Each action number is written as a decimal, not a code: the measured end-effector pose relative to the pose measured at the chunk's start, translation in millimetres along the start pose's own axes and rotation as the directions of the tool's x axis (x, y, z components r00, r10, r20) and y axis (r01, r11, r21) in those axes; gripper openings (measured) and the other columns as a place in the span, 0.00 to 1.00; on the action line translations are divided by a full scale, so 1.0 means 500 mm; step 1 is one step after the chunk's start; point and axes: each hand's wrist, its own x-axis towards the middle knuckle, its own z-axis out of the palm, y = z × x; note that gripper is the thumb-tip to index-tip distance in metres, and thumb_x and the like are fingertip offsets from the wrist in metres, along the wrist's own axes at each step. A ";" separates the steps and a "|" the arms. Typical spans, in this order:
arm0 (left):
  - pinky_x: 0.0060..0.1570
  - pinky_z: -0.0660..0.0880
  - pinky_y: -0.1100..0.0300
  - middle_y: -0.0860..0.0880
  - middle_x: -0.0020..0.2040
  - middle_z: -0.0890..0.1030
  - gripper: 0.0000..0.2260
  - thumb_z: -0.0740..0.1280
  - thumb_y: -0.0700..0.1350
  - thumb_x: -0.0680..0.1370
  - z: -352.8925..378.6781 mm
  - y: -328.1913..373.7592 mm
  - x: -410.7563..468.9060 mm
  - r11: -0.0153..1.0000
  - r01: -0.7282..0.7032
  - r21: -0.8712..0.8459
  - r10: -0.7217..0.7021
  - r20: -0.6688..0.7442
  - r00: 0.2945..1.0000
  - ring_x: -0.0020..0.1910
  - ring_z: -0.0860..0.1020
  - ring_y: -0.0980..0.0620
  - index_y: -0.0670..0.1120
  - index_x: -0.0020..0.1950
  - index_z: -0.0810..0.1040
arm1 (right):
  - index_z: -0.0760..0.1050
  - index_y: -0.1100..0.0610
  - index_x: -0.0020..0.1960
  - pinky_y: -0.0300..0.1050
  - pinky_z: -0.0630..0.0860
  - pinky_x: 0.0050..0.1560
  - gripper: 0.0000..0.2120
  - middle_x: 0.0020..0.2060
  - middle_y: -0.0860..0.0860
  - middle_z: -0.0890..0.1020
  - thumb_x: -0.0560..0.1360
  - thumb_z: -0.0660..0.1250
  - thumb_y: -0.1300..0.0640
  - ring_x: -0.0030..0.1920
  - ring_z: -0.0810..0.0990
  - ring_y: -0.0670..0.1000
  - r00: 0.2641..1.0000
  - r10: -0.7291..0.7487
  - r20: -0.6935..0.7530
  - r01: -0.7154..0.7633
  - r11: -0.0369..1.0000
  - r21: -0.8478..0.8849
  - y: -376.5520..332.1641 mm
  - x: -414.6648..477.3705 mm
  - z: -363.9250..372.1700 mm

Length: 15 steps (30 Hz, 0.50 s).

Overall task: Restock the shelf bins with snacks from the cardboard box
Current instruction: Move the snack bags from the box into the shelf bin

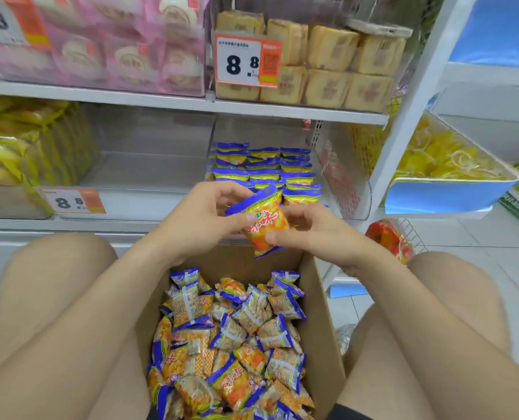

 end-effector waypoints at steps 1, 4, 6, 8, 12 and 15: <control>0.48 0.84 0.56 0.54 0.52 0.87 0.11 0.77 0.40 0.77 0.007 0.003 0.009 0.999 -0.027 0.026 0.027 -0.003 1.000 0.51 0.86 0.52 0.49 0.58 0.83 | 0.80 0.54 0.64 0.57 0.81 0.63 0.20 0.54 0.51 0.87 0.75 0.78 0.48 0.57 0.85 0.52 0.997 -0.069 -0.045 0.068 0.998 -0.018 -0.001 0.002 0.000; 0.50 0.84 0.55 0.54 0.54 0.86 0.13 0.79 0.42 0.76 0.031 0.012 0.042 0.993 -0.100 0.060 0.102 -0.027 0.994 0.50 0.86 0.54 0.51 0.58 0.82 | 0.79 0.50 0.58 0.58 0.82 0.51 0.16 0.48 0.50 0.86 0.75 0.76 0.44 0.49 0.85 0.53 0.962 -0.231 -0.146 0.198 0.958 -0.209 0.001 0.017 -0.024; 0.50 0.81 0.62 0.56 0.56 0.84 0.13 0.77 0.47 0.78 0.050 0.020 0.068 0.971 -0.173 0.165 0.191 -0.106 0.976 0.52 0.84 0.57 0.54 0.60 0.81 | 0.79 0.46 0.54 0.55 0.83 0.48 0.16 0.45 0.47 0.86 0.71 0.76 0.40 0.45 0.85 0.49 0.934 -0.257 -0.248 0.168 0.929 -0.329 0.004 0.028 -0.067; 0.48 0.78 0.66 0.58 0.57 0.82 0.10 0.72 0.47 0.81 0.070 0.022 0.097 0.920 -0.228 0.320 0.294 -0.178 0.939 0.52 0.82 0.59 0.53 0.62 0.80 | 0.77 0.45 0.53 0.45 0.81 0.45 0.17 0.43 0.44 0.85 0.68 0.77 0.43 0.41 0.84 0.44 0.874 -0.295 -0.387 0.132 0.909 -0.395 0.010 0.039 -0.125; 0.66 0.73 0.53 0.53 0.68 0.76 0.15 0.66 0.54 0.82 0.105 -0.011 0.167 0.766 -0.283 0.577 0.340 0.010 0.940 0.66 0.75 0.53 0.51 0.67 0.78 | 0.81 0.50 0.58 0.28 0.69 0.49 0.16 0.49 0.43 0.84 0.72 0.78 0.55 0.51 0.82 0.44 0.762 -0.433 -0.481 0.056 0.784 -0.618 0.025 0.094 -0.234; 0.76 0.64 0.43 0.50 0.81 0.65 0.23 0.59 0.62 0.83 0.137 -0.034 0.203 0.653 -0.207 0.728 0.201 0.096 0.975 0.79 0.64 0.47 0.53 0.75 0.73 | 0.83 0.54 0.59 0.45 0.71 0.54 0.16 0.51 0.53 0.82 0.73 0.77 0.52 0.54 0.79 0.56 0.803 -0.429 -0.413 -0.058 0.634 -0.771 0.051 0.173 -0.271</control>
